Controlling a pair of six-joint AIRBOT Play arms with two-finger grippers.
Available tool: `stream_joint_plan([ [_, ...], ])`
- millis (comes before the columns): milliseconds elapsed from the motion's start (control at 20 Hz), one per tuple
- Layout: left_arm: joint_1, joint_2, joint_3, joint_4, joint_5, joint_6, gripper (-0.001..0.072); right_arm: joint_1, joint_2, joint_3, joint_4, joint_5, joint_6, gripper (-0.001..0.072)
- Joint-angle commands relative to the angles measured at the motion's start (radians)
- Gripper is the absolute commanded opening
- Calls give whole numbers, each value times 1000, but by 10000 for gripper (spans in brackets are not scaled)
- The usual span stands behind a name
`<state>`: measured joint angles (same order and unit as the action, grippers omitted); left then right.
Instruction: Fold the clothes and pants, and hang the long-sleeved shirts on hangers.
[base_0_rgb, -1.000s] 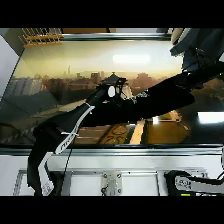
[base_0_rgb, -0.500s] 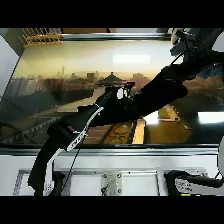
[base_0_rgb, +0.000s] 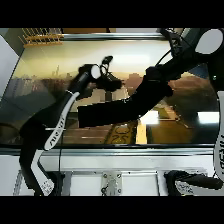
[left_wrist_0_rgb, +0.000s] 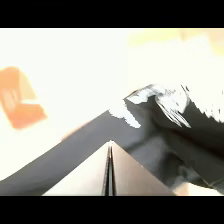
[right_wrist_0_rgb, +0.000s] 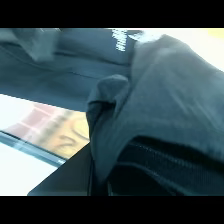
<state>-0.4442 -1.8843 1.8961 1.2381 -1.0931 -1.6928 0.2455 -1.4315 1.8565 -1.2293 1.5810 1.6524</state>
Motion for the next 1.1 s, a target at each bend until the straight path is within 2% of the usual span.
stream_joint_plan([
  [0,139,104,1,27,-41,13,5,105,-18,1,32,-87,81,12],
  [250,305,212,1,28,-109,39,5,290,-116,1,64,-209,192,12],
  [500,409,290,1,27,-149,47,5,479,-293,1,68,-415,222,17],
  [550,421,303,1,27,-157,47,5,510,-336,1,76,-471,221,52],
  [650,435,321,1,27,-165,47,5,558,-426,1,187,-594,151,508],
  [700,436,329,1,27,-165,48,5,571,-456,1,304,-639,65,602],
  [800,438,346,0,29,-162,69,5,563,-461,1,499,-668,-68,596],
  [850,438,355,0,29,-162,77,5,542,-441,0,539,-646,-139,596],
  [950,438,370,0,28,-165,84,5,470,-382,-7,521,-571,-205,596],
  [1050,422,382,-10,28,-172,86,5,357,-296,-77,480,-505,-225,596],
])
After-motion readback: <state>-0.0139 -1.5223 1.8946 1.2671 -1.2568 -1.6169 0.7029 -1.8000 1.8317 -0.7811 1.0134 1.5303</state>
